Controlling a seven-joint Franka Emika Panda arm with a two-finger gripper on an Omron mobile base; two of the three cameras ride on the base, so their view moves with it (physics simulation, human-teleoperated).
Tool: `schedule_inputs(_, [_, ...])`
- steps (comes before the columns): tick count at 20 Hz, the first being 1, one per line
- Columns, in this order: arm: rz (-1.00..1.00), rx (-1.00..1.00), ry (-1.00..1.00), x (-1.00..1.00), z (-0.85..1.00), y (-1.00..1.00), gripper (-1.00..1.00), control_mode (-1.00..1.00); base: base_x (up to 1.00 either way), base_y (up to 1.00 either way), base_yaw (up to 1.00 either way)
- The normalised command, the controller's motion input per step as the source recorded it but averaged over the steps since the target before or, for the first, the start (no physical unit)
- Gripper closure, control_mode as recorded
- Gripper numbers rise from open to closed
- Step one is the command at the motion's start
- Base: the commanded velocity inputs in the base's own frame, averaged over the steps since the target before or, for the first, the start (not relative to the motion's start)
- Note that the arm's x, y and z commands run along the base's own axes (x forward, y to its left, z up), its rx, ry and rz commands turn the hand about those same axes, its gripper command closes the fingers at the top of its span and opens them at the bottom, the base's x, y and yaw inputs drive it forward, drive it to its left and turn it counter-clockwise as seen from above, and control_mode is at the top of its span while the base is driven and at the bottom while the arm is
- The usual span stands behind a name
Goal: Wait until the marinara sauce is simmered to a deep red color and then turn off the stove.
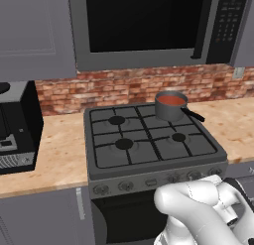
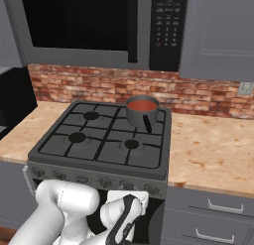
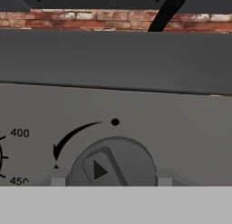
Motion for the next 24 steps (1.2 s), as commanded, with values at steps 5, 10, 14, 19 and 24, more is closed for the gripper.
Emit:
schedule_inputs(5, [0.00, 0.00, 0.00, 0.00, 0.00, 0.00, 1.00, -1.00, 0.00, 0.00, 0.00])
schedule_inputs(10, [0.00, 0.00, 0.00, 0.00, 0.00, 0.00, 1.00, -1.00, 0.00, 0.00, 0.00])
schedule_inputs(14, [0.00, 0.00, 0.00, 0.00, 0.00, 0.00, 1.00, -1.00, 0.00, 0.00, 0.00])
schedule_inputs(19, [0.00, 0.00, 0.00, 0.00, 0.00, 0.00, 1.00, -1.00, 0.00, 0.00, 0.00])
schedule_inputs(24, [0.00, 0.00, 0.00, 0.00, 0.00, 0.00, 1.00, -1.00, 0.00, 0.00, 0.00])
